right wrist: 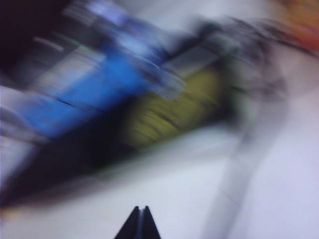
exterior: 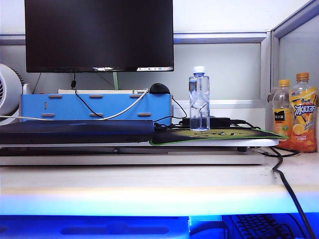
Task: Pick up the mineral water bottle and place it on the laptop.
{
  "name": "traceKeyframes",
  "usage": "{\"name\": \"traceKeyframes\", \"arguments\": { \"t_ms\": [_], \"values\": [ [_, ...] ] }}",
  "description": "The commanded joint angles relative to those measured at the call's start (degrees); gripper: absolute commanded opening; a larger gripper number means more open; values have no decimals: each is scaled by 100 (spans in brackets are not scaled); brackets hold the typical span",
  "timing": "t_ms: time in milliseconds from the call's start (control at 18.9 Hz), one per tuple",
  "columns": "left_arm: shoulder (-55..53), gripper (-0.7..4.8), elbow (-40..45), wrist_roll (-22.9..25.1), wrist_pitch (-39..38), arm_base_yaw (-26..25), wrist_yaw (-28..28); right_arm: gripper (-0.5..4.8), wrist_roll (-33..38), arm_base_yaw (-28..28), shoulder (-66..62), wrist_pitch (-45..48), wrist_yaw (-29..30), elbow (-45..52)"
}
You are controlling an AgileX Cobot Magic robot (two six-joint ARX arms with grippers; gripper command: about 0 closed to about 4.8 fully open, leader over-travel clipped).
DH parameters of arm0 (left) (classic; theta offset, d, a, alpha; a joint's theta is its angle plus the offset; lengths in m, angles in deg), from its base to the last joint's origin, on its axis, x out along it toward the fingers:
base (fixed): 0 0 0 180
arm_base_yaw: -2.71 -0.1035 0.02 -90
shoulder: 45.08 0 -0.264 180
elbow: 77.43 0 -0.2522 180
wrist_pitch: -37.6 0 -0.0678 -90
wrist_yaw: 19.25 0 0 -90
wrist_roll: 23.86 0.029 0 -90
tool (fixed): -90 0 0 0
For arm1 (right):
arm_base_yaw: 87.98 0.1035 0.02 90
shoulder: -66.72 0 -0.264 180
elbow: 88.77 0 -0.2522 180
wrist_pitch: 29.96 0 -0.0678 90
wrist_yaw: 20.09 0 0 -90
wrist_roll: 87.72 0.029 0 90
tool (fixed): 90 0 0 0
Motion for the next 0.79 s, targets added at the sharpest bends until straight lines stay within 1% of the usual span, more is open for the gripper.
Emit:
{"name": "traceKeyframes", "arguments": {
  "t_ms": [53, 159, 212, 318, 371, 477, 530, 636, 689, 742, 795],
  "values": [
    [13, -2, 0, 7, -35, -2, 39, -1, 256, 24, -459, 468, 153, -636],
    [11, -2, 0, 7, -35, -2, 37, -1, -151, 28, -1309, 470, 308, -1287],
    [11, -2, 0, 7, -35, -2, 37, -1, -522, 31, -1928, 468, 498, -1727],
    [11, -2, 0, 7, -35, -2, 37, -1, -1384, 76, -3263, 389, 1029, -2739],
    [11, -2, 0, 7, -35, -2, 35, -1, -1969, 238, -4312, -13, 1403, -3674],
    [11, -2, 0, 9, -35, -2, 37, -1, -2022, 551, -5226, -431, 1434, -4516],
    [11, -2, 0, 7, -35, -2, 39, -1, -1558, 807, -5783, -376, 1539, -4896],
    [11, -2, 0, 9, -35, -2, 35, 2, -1517, 944, -6255, 129, 2092, -4979],
    [11, -2, 0, 9, -35, -2, 39, 211, -1567, 1064, -6627, 531, 2166, -4983],
    [11, -2, 0, 9, -35, -2, 35, 479, -1759, 1117, -6802, 564, 2004, -4994],
    [11, -2, 0, 7, -35, -2, 39, 479, -2085, 1204, -6964, 544, 1558, -5007]
  ]
}}
